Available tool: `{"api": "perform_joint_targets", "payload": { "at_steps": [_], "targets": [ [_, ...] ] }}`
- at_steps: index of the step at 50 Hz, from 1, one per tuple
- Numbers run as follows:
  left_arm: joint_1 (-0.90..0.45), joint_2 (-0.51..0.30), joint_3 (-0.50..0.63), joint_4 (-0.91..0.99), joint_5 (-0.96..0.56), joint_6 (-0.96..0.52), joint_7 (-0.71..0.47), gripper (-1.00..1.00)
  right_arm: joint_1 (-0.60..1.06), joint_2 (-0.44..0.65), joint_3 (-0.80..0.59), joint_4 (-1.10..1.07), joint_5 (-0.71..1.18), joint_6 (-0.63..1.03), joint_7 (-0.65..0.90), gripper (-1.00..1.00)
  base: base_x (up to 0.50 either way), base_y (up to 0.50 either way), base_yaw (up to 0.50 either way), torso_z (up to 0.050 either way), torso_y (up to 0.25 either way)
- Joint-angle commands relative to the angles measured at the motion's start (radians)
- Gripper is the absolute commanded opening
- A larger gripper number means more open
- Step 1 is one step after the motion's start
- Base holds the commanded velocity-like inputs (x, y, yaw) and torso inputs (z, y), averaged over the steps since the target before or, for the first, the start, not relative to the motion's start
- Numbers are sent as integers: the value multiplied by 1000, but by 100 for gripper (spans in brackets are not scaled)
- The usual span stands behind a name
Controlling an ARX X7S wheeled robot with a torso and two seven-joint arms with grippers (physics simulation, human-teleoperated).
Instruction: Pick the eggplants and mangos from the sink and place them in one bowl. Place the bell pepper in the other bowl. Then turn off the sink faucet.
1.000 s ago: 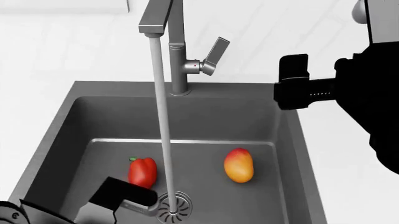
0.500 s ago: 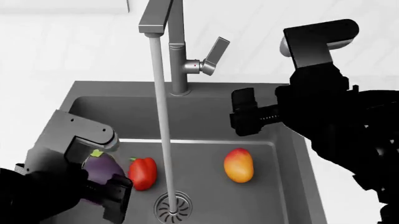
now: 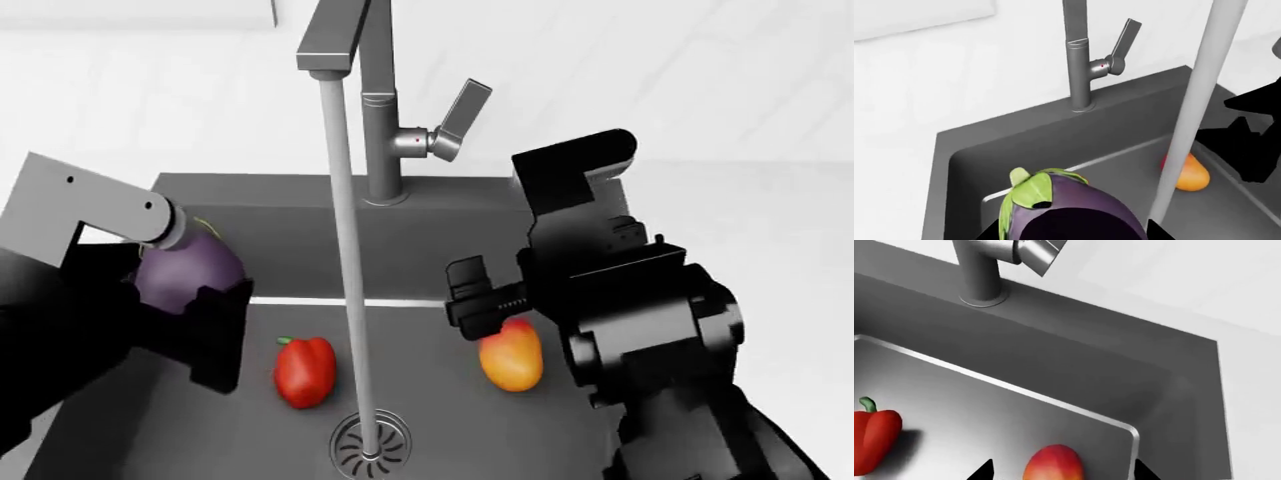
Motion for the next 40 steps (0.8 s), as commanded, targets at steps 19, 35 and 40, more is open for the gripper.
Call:
{"api": "perform_joint_targets", "payload": {
  "at_steps": [19,35,40],
  "targets": [
    [100,-9,-64,93,121,221,51,-100,32,-122,28,217,-257,-179,-188,100,0,0,0,0,1],
    [131,-10,-57,118,231,328,88,-100,49,-127,87,216,-327,-177,-220,100,0,0,0,0,-173],
    [134,-11,-55,119,241,340,95,-100,52,-127,96,217,-349,-178,-215,100,-2,0,0,0,-236]
  ]
}}
